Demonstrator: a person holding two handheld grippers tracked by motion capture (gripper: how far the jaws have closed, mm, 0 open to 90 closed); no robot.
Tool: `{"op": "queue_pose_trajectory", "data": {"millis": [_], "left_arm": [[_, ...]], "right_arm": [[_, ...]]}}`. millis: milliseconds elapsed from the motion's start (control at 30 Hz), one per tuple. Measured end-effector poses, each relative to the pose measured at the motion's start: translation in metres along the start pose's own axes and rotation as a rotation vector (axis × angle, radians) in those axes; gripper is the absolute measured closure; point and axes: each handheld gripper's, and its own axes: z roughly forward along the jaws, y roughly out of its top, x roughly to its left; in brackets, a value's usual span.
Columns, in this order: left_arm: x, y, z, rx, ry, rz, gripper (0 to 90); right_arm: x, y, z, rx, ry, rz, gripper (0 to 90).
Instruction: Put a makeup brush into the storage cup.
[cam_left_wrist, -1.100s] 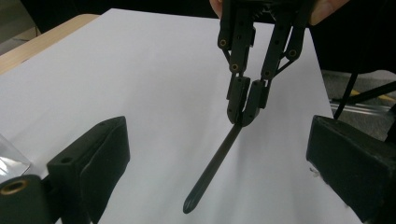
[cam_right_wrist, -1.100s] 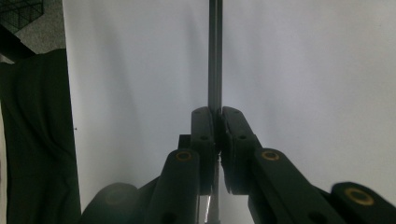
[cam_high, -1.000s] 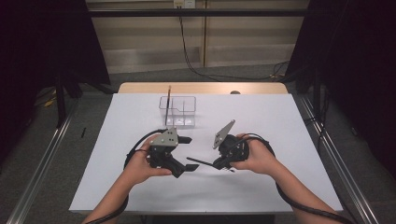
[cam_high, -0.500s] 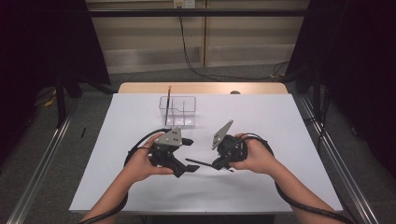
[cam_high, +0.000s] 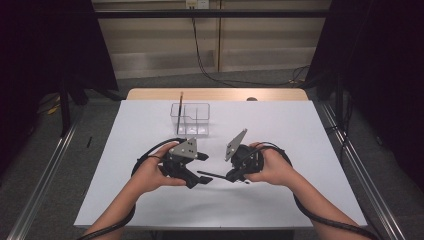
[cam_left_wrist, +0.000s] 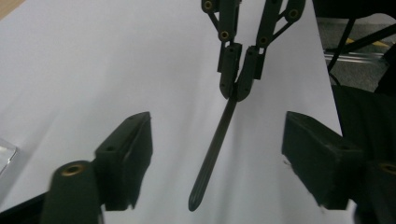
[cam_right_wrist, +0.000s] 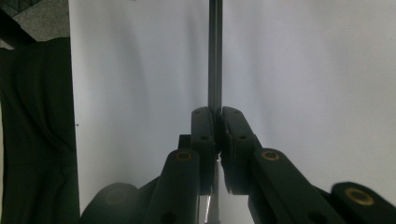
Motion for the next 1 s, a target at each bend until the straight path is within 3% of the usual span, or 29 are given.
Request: {"op": "queue_pose_trajectory", "data": {"millis": [333,667,1000], "left_arm": [[-0.001,0.004,0.007,0.054,0.008,0.032,38.1],[0.001,0.001,0.013,0.096,-0.028,0.054,57.9],[0.001,-0.003,0.013,0.098,-0.030,0.055,71.4]], "right_arm": [[0.000,0.001,-0.002,-0.006,-0.002,-0.014,85.1],[0.004,0.011,-0.001,0.005,0.001,-0.033,85.1],[0.004,0.018,-0.001,0.000,0.006,-0.038,85.0]]}}
